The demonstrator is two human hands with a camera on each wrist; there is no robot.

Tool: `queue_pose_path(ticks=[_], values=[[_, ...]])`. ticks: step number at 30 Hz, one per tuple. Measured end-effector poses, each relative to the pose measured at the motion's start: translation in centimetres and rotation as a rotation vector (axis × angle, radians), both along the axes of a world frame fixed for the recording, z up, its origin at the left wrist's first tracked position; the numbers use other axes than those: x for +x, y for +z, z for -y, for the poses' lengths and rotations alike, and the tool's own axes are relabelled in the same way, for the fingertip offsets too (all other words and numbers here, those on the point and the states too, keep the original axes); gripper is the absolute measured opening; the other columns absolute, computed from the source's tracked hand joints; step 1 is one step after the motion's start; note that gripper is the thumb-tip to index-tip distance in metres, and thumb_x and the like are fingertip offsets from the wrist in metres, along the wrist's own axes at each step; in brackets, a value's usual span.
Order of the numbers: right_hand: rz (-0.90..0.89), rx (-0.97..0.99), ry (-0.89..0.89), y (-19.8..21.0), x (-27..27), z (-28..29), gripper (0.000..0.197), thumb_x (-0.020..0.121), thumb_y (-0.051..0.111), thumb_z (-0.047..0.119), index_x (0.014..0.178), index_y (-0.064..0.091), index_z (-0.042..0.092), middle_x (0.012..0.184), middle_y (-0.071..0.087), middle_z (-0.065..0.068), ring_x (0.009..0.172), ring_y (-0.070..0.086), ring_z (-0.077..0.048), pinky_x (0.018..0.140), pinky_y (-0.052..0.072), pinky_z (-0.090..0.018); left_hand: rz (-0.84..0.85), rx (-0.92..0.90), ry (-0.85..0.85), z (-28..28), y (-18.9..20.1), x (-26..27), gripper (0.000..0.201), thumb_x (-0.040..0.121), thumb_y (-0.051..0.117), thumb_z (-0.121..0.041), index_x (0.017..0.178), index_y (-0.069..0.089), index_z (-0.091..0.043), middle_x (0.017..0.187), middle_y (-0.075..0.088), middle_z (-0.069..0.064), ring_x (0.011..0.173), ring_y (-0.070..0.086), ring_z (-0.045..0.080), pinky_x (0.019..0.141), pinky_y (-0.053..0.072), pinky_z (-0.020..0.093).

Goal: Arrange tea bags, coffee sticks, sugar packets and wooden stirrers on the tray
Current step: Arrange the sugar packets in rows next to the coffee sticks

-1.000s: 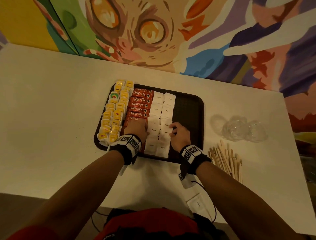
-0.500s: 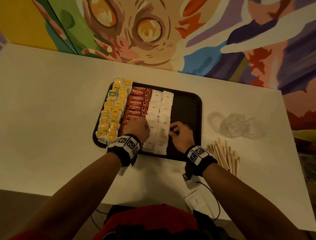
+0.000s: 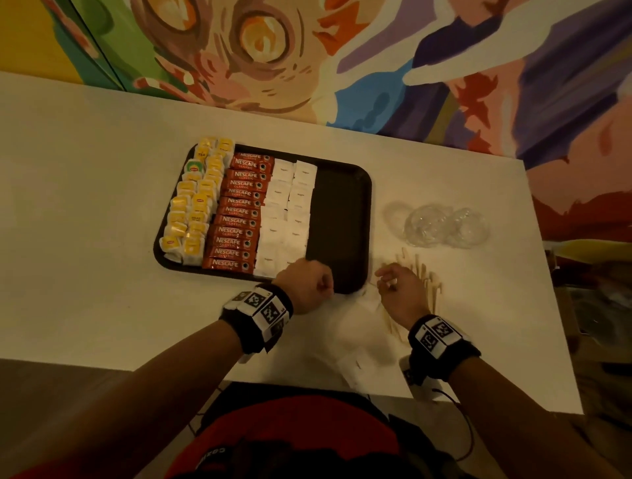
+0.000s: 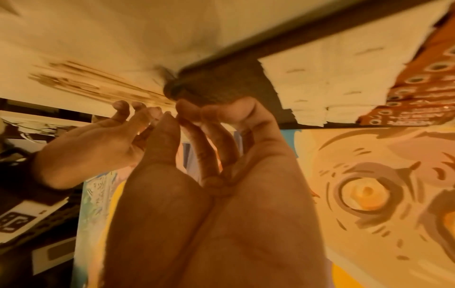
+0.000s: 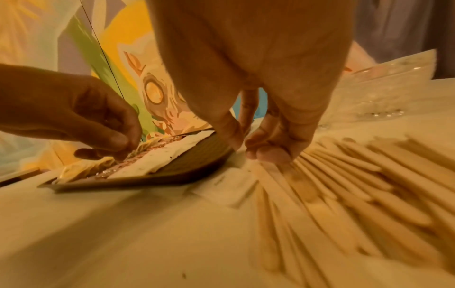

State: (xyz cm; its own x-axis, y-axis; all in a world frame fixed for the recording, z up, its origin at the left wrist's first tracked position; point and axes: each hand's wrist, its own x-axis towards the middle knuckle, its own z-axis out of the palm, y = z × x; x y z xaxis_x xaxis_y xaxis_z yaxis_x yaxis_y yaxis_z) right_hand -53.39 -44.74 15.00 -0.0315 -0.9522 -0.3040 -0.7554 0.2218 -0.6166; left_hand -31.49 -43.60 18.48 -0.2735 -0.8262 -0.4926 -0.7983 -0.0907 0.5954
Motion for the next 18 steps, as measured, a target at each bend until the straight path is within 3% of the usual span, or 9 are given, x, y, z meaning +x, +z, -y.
queue_pose_path(ticks=[2,4,6,9,12,15,18], values=[[-0.048,0.005,0.029,-0.2,-0.9,-0.7,0.021,0.090,0.056,0.003,0.103,0.068,0.015,0.097,0.064,-0.009,0.086,0.062,-0.022,0.077,0.046,-0.025,-0.006,0.051,-0.039,-1.1,-0.3,-1.5,0.010,0.091,0.061,-0.026,0.100,0.065,-0.023,0.104,0.066,-0.002,0.095,0.061,0.015,0.089,0.052,0.033],[-0.086,0.050,0.070,-0.3,-1.3,-1.0,0.023,0.091,0.059,0.012,0.113,0.065,0.016,0.106,0.061,-0.009,0.087,0.058,-0.019,0.085,0.049,-0.029,-0.001,0.086,-0.073,-2.2,-0.5,-2.9,0.013,0.092,0.061,-0.026,0.103,0.065,-0.021,0.106,0.066,-0.001,0.097,0.060,0.015,0.090,0.050,0.031],[-0.133,0.119,0.126,-0.5,-1.2,-1.3,0.036,0.089,0.064,0.027,0.125,0.059,0.021,0.120,0.054,-0.006,0.099,0.056,-0.020,0.094,0.050,-0.039,0.037,0.106,-0.121,-3.4,-0.7,-4.5,0.020,0.092,0.061,-0.031,0.109,0.063,-0.020,0.110,0.064,0.000,0.098,0.057,0.015,0.092,0.048,0.032],[-0.239,0.153,0.270,-0.8,-0.8,-1.8,0.052,0.084,0.062,0.050,0.130,0.053,0.030,0.132,0.048,-0.002,0.112,0.050,-0.020,0.098,0.046,-0.038,0.120,0.131,-0.183,-5.1,-1.3,-6.5,0.036,0.089,0.062,-0.042,0.118,0.057,-0.021,0.118,0.057,0.000,0.104,0.051,0.017,0.094,0.045,0.034],[-0.242,0.160,0.248,-0.3,-0.5,-2.2,0.057,0.086,0.071,0.038,0.136,0.050,0.022,0.136,0.042,-0.006,0.120,0.050,-0.027,0.101,0.044,-0.036,0.144,0.100,-0.222,-6.8,-2.6,-7.6,0.059,0.083,0.065,-0.051,0.130,0.046,-0.021,0.130,0.046,0.002,0.116,0.046,0.023,0.097,0.044,0.039],[-0.237,0.149,0.224,-0.1,-0.5,-2.6,0.058,0.082,0.076,0.037,0.132,0.052,0.019,0.133,0.043,-0.005,0.119,0.051,-0.027,0.099,0.044,-0.035,0.155,0.046,-0.232,-8.2,-3.6,-8.0,0.079,0.076,0.071,-0.055,0.137,0.037,-0.019,0.136,0.036,0.004,0.121,0.039,0.026,0.099,0.044,0.042],[-0.213,0.155,0.199,0.0,-0.6,-3.0,0.058,0.078,0.080,0.036,0.127,0.054,0.018,0.129,0.045,-0.004,0.116,0.051,-0.025,0.098,0.044,-0.035,0.159,-0.002,-0.242,-8.7,-4.2,-8.1,0.079,0.075,0.075,-0.047,0.137,0.036,-0.018,0.137,0.035,0.005,0.122,0.037,0.026,0.100,0.044,0.042]])
